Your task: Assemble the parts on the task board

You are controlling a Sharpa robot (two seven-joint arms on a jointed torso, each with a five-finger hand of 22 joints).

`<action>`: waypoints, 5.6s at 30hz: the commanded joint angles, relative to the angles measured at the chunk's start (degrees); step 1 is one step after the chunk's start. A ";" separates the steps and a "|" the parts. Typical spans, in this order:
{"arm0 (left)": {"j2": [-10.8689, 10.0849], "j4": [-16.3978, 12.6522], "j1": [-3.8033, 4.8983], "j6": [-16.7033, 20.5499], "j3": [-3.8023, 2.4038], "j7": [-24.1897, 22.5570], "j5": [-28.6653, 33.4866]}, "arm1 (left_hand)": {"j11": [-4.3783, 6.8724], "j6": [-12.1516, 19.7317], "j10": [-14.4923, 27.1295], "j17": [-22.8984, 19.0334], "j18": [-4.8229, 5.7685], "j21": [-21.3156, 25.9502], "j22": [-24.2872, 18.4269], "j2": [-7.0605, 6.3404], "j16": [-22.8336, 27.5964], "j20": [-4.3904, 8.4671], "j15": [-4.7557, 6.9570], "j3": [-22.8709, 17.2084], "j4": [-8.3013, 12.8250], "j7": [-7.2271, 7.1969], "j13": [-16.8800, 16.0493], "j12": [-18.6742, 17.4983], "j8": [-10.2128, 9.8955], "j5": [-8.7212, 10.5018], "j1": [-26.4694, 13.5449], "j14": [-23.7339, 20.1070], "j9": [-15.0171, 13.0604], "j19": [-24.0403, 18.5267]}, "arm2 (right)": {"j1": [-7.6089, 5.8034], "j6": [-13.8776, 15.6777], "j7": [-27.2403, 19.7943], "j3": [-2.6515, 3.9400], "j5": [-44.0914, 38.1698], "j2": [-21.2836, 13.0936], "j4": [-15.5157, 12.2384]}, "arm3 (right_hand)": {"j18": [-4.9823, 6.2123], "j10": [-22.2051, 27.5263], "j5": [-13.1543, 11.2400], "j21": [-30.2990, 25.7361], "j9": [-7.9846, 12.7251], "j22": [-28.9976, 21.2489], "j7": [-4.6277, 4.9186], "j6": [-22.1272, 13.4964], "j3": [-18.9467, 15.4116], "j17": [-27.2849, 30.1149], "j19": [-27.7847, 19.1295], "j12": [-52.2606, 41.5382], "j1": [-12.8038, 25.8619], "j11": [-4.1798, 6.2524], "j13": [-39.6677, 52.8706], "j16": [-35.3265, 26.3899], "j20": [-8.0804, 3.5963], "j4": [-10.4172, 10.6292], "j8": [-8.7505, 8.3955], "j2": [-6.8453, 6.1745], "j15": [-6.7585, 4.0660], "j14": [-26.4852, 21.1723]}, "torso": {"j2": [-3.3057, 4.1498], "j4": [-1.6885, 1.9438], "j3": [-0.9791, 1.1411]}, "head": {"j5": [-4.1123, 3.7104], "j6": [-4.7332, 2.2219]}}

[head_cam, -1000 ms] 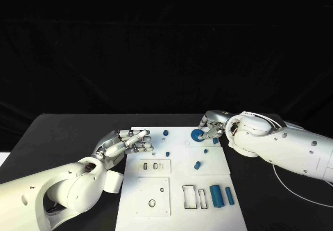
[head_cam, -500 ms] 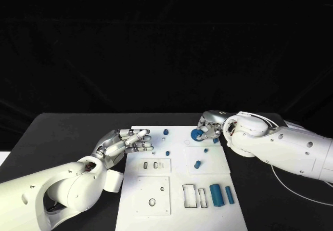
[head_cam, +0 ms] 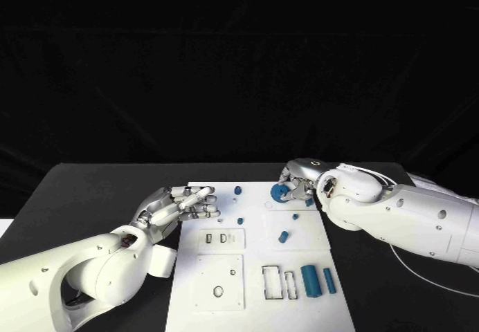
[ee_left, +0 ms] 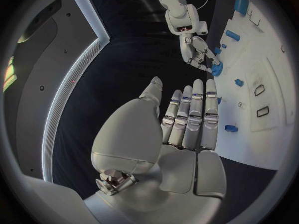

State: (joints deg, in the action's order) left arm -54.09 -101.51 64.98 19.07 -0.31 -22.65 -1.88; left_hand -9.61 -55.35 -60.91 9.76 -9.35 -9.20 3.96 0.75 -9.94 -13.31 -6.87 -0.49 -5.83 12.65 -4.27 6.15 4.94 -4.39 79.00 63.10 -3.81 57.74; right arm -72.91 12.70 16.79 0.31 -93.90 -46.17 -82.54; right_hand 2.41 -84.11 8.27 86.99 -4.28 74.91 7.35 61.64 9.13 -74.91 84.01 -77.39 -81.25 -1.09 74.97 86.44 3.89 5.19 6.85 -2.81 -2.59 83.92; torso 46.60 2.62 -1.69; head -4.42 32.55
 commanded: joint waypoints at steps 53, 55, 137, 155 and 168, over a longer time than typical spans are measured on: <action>0.60 -0.22 0.06 -1.20 -0.04 0.04 0.10 | -0.07 0.12 0.17 0.16 -1.13 0.31 -0.10 0.39 0.46 -0.02 -0.15 0.03 0.52 0.23 0.10 -0.42 -0.31 0.18 0.33 0.10 0.04 0.32 | 1.28 1.52 5.04 -1.17 -6.44 13.03 0.68 | -0.39 4.03 1.40 -0.36 0.43 6.45 0.23 -2.36 -2.80 -6.93 0.02 8.42 6.56 -1.62 -1.52 -0.67 0.98 3.80 -3.31 -4.44 1.19 4.40 | 0.03 0.02 -0.01 | 1.08 0.20; 0.61 -0.26 0.06 -1.22 -0.04 0.10 0.10 | -0.07 0.12 0.17 0.16 -1.13 0.31 -0.10 0.39 0.46 -0.02 -0.15 0.03 0.52 0.23 0.10 -0.42 -0.31 0.18 0.33 0.10 0.04 0.32 | 1.31 1.16 5.14 -1.18 -6.55 13.11 0.78 | -0.35 4.39 1.25 -0.45 0.56 6.29 0.58 -3.70 -3.73 -6.93 -0.11 9.01 6.92 -1.88 -1.92 -0.69 1.18 4.35 -3.38 -4.88 1.43 4.39 | 0.01 0.02 -0.01 | 1.03 0.25; 1.63 3.22 -0.30 -1.83 0.03 -0.10 0.10 | -0.17 0.30 0.32 0.53 -1.14 0.92 -0.10 0.79 0.91 -0.09 -0.24 -0.22 1.56 0.32 0.15 -0.69 -0.59 0.15 0.87 0.05 0.02 0.47 | 2.97 4.71 -27.11 -0.88 25.80 -10.83 4.89 | -0.32 4.88 3.36 -0.59 0.40 6.42 1.20 -5.27 -8.93 -7.40 -0.23 9.43 -1.90 -2.32 -1.78 -0.80 1.76 1.27 -3.22 0.00 1.88 4.39 | -1.42 -1.96 2.05 | 1.17 0.33; 2.04 3.62 -0.43 -1.97 0.04 0.18 0.10 | -0.16 0.28 0.30 0.58 -1.15 0.97 -0.10 0.81 0.94 -0.08 -0.22 -0.24 1.67 0.32 0.15 -0.71 -0.60 0.16 0.90 0.10 0.02 0.53 | 5.11 4.05 -27.74 -0.88 25.77 -7.13 9.01 | -0.32 4.71 1.99 -0.61 0.32 6.43 1.31 -4.86 -7.26 -7.66 -0.20 9.26 -3.34 -2.35 -1.65 -0.69 1.78 -0.07 -3.01 1.74 1.91 4.47 | -1.38 -1.95 2.06 | 1.57 0.53; 2.13 3.67 -0.44 -1.90 0.05 0.29 0.10 | -0.23 0.43 0.44 0.65 -1.14 1.05 -0.09 0.87 1.00 -0.07 -0.22 -0.28 1.82 0.42 0.18 -0.81 -0.71 0.15 0.93 0.13 0.05 0.61 | 5.34 2.71 -28.09 -0.87 25.84 -5.95 10.03 | -0.35 4.50 1.09 -0.54 0.14 6.63 0.84 -2.45 -4.64 -7.97 -0.07 8.90 -4.39 -1.95 -1.37 -0.54 1.60 -1.55 -2.55 3.15 1.62 4.55 | -1.41 -1.96 2.02 | 1.57 0.97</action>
State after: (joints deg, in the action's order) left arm -52.08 -97.78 64.54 18.27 -0.24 -21.87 -1.87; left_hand -9.82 -55.15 -60.70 10.33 -9.35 -8.43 3.90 1.43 -9.26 -13.52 -6.87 -0.79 -4.26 12.86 -4.18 5.65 4.50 -4.39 79.67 63.10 -3.82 57.94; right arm -67.62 16.89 -10.52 -0.57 -68.01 -52.23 -72.61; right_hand 2.58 -79.09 9.63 86.75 -4.09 74.90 8.18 58.76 4.23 -74.91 84.00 -68.29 -85.69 -3.63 83.14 85.78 5.36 3.62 3.97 -0.01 -0.80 83.83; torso 45.21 0.65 0.31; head -2.80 33.44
